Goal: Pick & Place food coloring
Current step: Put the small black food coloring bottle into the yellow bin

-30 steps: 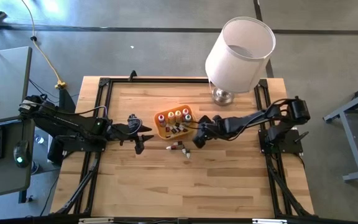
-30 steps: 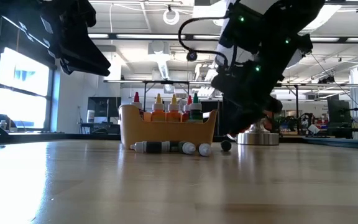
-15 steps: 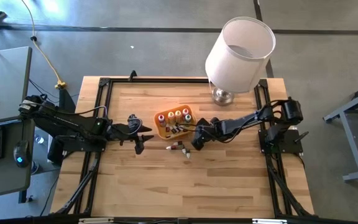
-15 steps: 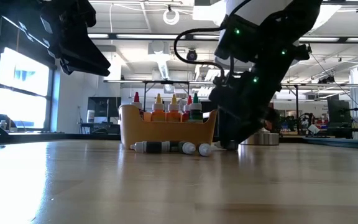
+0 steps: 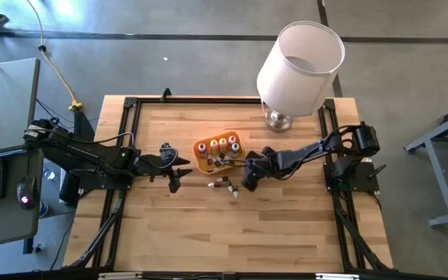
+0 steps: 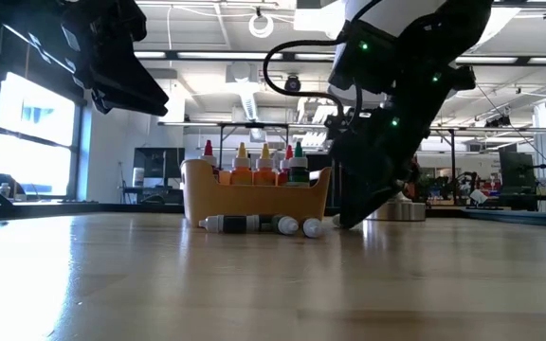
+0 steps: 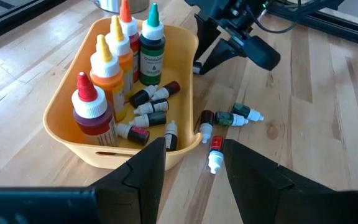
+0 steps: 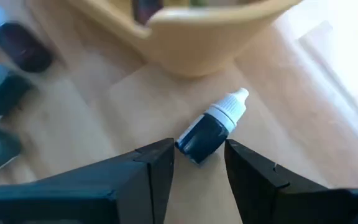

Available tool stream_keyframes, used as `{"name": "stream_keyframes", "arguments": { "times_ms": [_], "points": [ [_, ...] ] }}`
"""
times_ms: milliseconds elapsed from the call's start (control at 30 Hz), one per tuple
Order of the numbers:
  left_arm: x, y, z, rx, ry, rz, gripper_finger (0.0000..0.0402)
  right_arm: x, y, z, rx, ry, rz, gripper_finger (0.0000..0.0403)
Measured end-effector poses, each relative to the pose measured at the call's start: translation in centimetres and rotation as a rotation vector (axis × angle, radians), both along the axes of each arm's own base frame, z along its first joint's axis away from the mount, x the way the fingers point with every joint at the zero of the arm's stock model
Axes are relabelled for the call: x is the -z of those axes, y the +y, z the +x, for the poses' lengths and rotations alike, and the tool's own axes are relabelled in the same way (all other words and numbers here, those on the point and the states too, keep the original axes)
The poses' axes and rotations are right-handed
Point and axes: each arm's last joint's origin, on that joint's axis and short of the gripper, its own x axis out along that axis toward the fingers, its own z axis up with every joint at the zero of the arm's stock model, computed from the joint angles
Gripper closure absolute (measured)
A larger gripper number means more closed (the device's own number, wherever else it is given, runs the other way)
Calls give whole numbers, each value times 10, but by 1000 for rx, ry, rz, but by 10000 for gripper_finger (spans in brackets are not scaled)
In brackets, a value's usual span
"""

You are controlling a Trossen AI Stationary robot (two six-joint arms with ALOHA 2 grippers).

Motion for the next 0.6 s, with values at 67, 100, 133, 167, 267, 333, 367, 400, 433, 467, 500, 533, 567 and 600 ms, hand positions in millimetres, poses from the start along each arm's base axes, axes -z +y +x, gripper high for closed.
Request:
{"name": "stream_keyframes", "arguments": {
  "times_ms": [67, 100, 133, 167, 267, 333, 367, 400, 433, 467, 500, 533, 567, 600],
  "points": [
    [0, 0, 0, 0, 0, 0, 241, 0, -1, 0, 11, -2, -21, 276],
    [0, 0, 0, -1, 0, -2, 241, 0, -1, 0, 14, -2, -26, 280],
    [0, 0, 0, -3, -1, -6, 241, 0, -2, 0, 17, -1, -26, 285],
    [0, 0, 0, -6, -2, -10, 241, 0, -3, 0, 20, -2, -25, 291],
    [0, 0, 0, -6, -3, -12, 241, 0, -3, 0, 23, -3, -16, 308],
    [0, 0, 0, -3, -2, -14, 241, 0, -3, 0, 23, -4, -13, 318],
    [0, 0, 0, -3, -2, -14, 241, 0, -3, 0, 22, -4, -10, 323],
    [0, 0, 0, -2, -2, -14, 241, 0, -3, 0, 21, -5, -8, 326],
    [0, 0, 0, -1, -2, -15, 241, -1, -3, 0, 22, -6, -10, 328],
    [0, 0, 0, 1, -2, -16, 241, -1, -2, 0, 23, -7, -16, 329],
    [0, 0, 0, 1, -2, -16, 241, -1, -2, 0, 24, -7, -20, 328],
    [0, 0, 0, 1, -2, -16, 241, -1, -2, 0, 27, -7, -24, 326],
    [0, 0, 0, 1, -2, -16, 241, -1, -2, 0, 29, -7, -28, 321],
    [0, 0, 0, 1, -2, -16, 241, -1, -3, 0, 30, -7, -31, 316]
  ]
}}
